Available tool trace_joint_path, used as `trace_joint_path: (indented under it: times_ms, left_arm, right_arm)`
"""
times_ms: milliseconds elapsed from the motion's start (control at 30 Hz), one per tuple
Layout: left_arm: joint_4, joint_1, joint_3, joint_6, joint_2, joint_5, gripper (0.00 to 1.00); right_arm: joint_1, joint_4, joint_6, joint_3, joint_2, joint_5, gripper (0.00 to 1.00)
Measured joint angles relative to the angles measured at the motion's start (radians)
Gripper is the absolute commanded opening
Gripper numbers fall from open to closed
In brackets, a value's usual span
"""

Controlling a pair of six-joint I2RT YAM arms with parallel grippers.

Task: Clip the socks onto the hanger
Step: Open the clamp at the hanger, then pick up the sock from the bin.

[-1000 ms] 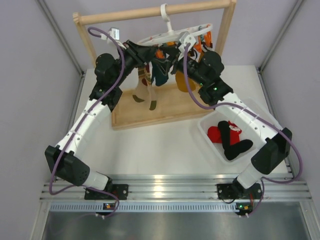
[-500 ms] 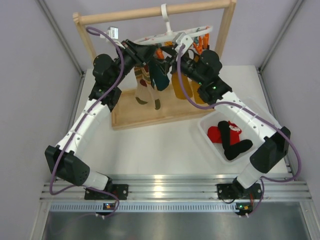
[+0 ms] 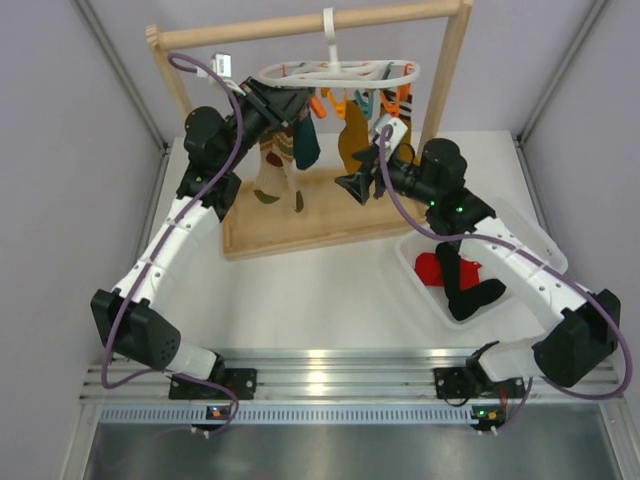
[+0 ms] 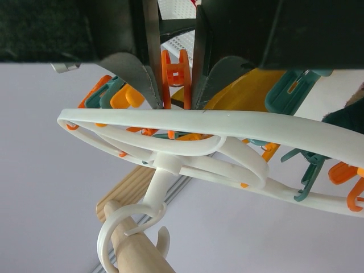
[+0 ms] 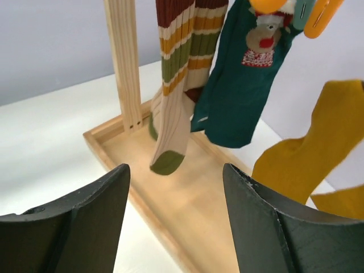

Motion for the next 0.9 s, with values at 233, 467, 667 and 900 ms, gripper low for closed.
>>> trace_joint_path:
  times_ms: [233,467,667,900]
  left_arm:
    - [-0.008,0.0,0.0,-0.027,0.0,-0.004,0.0]
    - [-0.015,0.0,0.0,-0.032,0.0,-0.008,0.0]
    - [-0.015,0.003,0.0,-0.032,0.0,-0.002,0.0]
    - [-0.014,0.005,0.0,-0.033,0.004,0.005,0.0]
  right_arm:
    - [-0.038,-0.051,0.054,-0.033,-0.1,-0.062,0.52]
    - [-0.097,-0.134,0.064,0.057,-0.074,-0.119,0.54]
    - [-0.395,-0.446,-0.092,0.039,-0.114,-0.21,0.69]
    - [-0.688,-0.752,-0.244,-0.183,-0.276,-0.187,0.82]
